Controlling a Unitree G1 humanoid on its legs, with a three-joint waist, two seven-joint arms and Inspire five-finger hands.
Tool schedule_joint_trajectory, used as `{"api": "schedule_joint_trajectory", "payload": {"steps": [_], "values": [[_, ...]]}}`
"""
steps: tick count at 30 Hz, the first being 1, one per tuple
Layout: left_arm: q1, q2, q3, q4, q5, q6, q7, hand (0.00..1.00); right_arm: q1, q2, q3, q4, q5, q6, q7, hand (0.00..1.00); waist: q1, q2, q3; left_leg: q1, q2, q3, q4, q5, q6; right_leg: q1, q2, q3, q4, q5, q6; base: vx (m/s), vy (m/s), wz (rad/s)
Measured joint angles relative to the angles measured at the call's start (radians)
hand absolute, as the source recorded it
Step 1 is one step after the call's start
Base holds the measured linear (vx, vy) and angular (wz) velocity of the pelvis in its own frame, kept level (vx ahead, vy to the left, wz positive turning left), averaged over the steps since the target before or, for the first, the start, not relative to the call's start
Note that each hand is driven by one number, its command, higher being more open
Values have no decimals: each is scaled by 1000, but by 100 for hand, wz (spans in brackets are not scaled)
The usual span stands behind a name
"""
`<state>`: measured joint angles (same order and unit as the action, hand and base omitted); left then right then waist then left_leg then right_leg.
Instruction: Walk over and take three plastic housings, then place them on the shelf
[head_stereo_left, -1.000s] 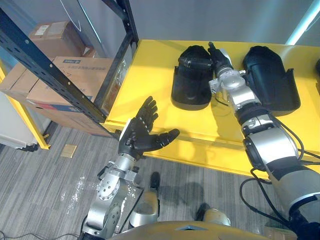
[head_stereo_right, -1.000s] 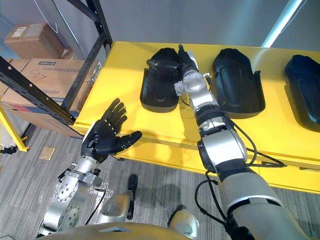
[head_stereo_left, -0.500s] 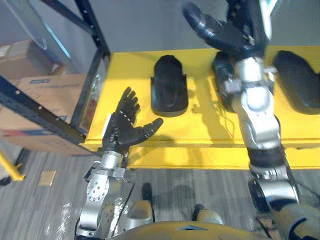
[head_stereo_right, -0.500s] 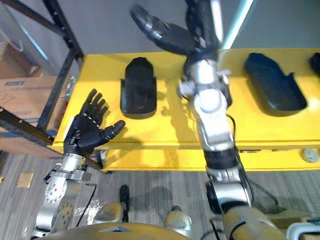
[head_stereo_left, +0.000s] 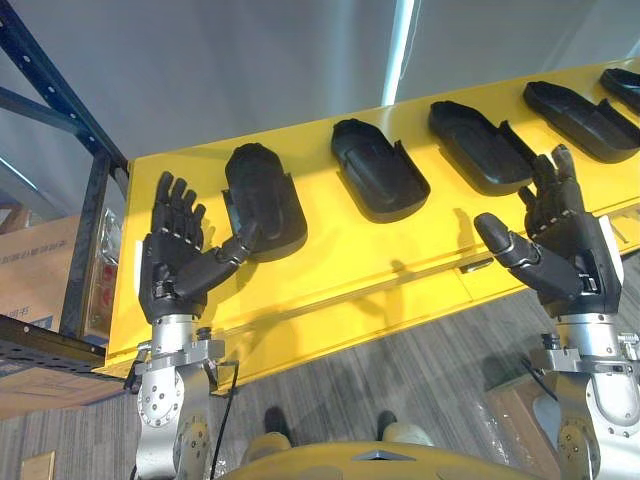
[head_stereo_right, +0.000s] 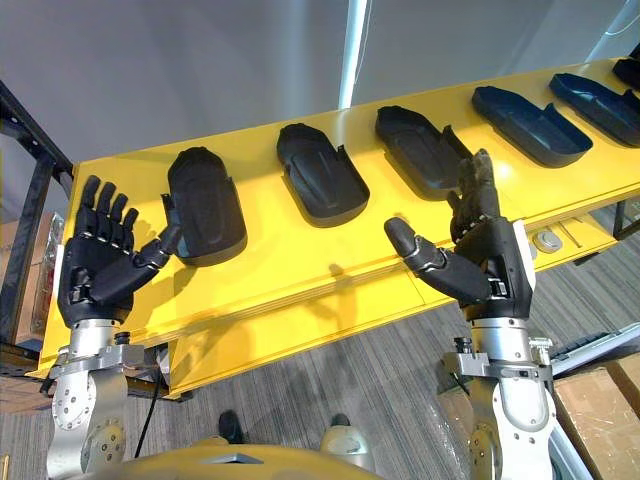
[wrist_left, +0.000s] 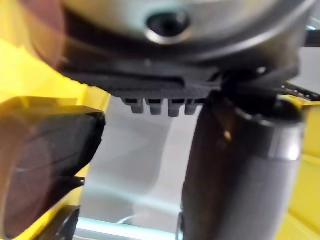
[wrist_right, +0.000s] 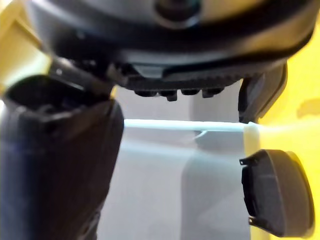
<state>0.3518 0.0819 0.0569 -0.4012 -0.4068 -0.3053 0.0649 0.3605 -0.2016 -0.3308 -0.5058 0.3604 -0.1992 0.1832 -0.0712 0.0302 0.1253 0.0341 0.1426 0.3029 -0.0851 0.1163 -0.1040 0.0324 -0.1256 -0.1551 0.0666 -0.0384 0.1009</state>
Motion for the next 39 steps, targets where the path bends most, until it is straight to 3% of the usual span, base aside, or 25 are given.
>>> {"api": "schedule_joint_trajectory", "payload": {"steps": [6, 13, 21, 25, 28, 30, 32, 34, 37, 39], "values": [[1, -6, -5, -1, 43, -5, 20, 100, -6, 85, 72, 27, 1, -75, -131, 100, -5, -4, -21, -2, 6, 6, 0, -2, 0, -5, 5, 7, -1, 2, -2, -6, 1, -2], [-12, -2, -64, -13, 65, -87, -22, 100, -10, 134, 150, 143, -5, -82, -240, 100, -3, 9, -32, -8, 4, 6, 0, 0, 1, 0, 5, 3, -17, 13, -1, 3, 3, 1], [-110, 23, -151, -43, 95, -108, -12, 100, -62, 126, 157, 181, -40, -101, -308, 100, 0, 13, -63, -7, 5, 5, -1, 0, 1, 2, 5, -1, -18, 14, -1, 5, 3, 1], [-83, 11, -117, -41, 118, -108, 112, 100, -59, 135, 142, 268, -41, -106, -350, 100, -2, 12, -64, -7, 6, 7, -3, 0, 1, 2, 6, -1, -19, 14, 0, 0, 0, 0], [-6, 8, -48, -37, 351, -106, 239, 100, -8, 161, 134, 299, -56, -106, -334, 100, 2, 12, -64, -8, 7, 7, -3, -1, 0, 3, 6, -3, -21, 14, 0, 0, 0, 0], [46, 7, -29, -32, 544, -112, 353, 100, 48, 169, 139, 318, -150, -107, -338, 100, 13, 7, -65, -11, 7, 6, -3, -2, -1, 4, 5, -8, -25, 14, 0, 19, 4, 5], [64, 2, -32, -1, 647, -152, 458, 100, 58, 170, 151, 387, -246, -118, -397, 100, 19, -4, -72, -14, 7, 1, -4, -2, -1, 8, 5, -13, -34, 14, 0, 16, 6, 8], [76, -11, -46, 71, 758, -199, 607, 100, 58, 192, 160, 507, -336, -133, -522, 100, 26, -16, -80, -14, 8, -3, -4, -3, 0, 13, 3, -22, -34, 14, 0, 14, 4, 8], [98, -35, -65, 163, 872, -216, 769, 100, 62, 240, 129, 668, -394, -140, -689, 100, 38, -23, -86, -13, 7, -3, -4, -6, 2, 17, -8, -31, -34, 13, 0, 13, 11, 3], [111, -40, -77, 195, 911, -218, 841, 100, 71, 257, 105, 741, -394, -140, -742, 100, 41, -26, -87, -10, 6, -2, -4, -15, 4, 21, -10, -34, -34, 13, 1, 8, 13, 2]]}}
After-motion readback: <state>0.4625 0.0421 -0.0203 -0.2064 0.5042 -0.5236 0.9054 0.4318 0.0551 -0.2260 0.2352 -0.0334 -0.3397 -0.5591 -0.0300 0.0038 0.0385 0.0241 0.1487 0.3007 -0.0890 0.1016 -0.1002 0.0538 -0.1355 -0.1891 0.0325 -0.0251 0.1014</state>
